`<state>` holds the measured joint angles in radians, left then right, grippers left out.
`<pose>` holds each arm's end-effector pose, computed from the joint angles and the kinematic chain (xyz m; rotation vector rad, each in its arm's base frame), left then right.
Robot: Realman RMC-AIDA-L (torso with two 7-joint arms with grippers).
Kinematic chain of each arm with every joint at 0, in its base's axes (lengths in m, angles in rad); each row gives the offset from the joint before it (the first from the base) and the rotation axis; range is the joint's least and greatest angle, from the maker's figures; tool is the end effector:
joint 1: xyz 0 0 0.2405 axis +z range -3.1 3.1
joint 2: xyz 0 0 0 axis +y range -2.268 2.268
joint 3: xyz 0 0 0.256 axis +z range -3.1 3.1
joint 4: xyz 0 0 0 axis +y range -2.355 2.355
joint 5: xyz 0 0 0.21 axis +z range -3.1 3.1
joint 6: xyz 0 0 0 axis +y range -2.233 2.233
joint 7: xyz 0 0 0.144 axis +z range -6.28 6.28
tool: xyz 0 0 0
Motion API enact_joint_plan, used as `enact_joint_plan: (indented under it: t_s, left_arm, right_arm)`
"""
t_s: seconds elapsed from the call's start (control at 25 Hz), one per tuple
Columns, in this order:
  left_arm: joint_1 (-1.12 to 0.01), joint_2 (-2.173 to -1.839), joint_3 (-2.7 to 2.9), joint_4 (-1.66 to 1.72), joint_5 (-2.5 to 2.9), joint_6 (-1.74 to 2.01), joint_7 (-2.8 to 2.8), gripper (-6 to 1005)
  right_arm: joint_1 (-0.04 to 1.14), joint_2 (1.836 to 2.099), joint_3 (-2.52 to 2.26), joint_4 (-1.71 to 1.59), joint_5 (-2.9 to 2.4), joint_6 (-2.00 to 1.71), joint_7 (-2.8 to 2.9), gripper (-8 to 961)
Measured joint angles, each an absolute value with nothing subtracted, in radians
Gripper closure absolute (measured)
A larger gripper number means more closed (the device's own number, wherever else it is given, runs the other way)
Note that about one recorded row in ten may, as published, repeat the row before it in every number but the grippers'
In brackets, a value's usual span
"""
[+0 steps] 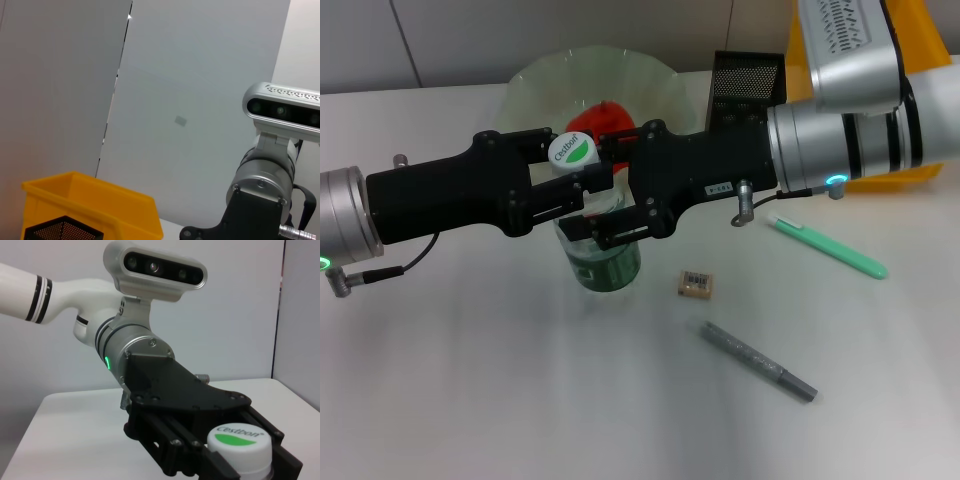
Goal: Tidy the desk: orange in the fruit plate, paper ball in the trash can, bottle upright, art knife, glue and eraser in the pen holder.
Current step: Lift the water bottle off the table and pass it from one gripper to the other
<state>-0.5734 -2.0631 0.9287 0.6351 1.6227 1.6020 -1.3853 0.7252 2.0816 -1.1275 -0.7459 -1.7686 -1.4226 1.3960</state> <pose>-0.2001 0.3422 -0.0011 -2.7556 -0.4582 -1.0574 0.1442 0.3725 -0.0360 -2.9461 0.0966 0.6598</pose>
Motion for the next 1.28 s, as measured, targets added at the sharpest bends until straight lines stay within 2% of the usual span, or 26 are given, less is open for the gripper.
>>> enact_joint_plan:
  t_s: [0.72, 1.28]
  left_arm:
    - [-0.575, -2.063, 0.934, 0.634, 1.623, 1.594, -1.385, 548]
    - [-0.576, -2.063, 0.936, 0.633, 1.624, 1.591, -1.386, 542]
  right_arm:
    - [0.675, 2.081, -1.127, -0.811, -1.764, -1.444, 1.429, 228]
    - [0.681, 2.082, -1.147, -0.823, -1.769, -1.444, 1.440, 229]
